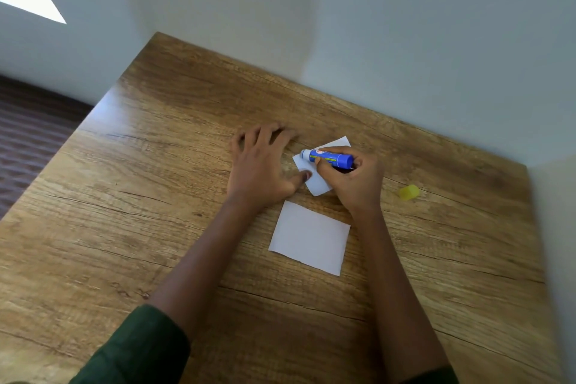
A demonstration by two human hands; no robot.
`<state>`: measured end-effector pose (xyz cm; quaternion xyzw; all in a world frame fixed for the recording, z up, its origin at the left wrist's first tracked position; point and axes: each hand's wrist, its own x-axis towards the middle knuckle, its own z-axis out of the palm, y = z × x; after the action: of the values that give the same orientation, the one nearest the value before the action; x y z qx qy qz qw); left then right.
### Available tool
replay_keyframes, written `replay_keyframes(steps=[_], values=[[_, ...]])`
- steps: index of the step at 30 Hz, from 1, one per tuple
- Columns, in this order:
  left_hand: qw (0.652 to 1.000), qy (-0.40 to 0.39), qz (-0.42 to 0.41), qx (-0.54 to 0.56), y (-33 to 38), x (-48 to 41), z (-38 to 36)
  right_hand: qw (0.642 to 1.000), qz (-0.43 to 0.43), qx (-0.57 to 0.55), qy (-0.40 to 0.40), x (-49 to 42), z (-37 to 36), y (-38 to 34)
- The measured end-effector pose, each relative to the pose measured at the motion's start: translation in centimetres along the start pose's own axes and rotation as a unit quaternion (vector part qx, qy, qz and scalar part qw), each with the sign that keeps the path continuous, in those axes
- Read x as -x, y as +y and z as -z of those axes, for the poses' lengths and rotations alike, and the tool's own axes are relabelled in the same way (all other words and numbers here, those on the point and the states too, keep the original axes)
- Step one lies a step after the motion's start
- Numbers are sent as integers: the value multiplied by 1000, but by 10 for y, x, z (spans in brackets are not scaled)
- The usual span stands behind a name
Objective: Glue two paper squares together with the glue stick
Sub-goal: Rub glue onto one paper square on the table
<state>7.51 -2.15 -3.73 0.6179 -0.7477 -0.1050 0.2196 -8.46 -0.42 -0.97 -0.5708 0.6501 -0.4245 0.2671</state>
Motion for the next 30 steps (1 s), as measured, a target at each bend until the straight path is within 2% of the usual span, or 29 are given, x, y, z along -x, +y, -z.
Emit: replay_keyframes(steps=[6, 30], values=[[1000, -14, 2, -3, 0, 0, 0, 999, -34, 12, 13, -4, 4, 3], [1000, -14, -17, 3, 4, 4, 4, 991, -46, 44, 115, -26, 30, 27]])
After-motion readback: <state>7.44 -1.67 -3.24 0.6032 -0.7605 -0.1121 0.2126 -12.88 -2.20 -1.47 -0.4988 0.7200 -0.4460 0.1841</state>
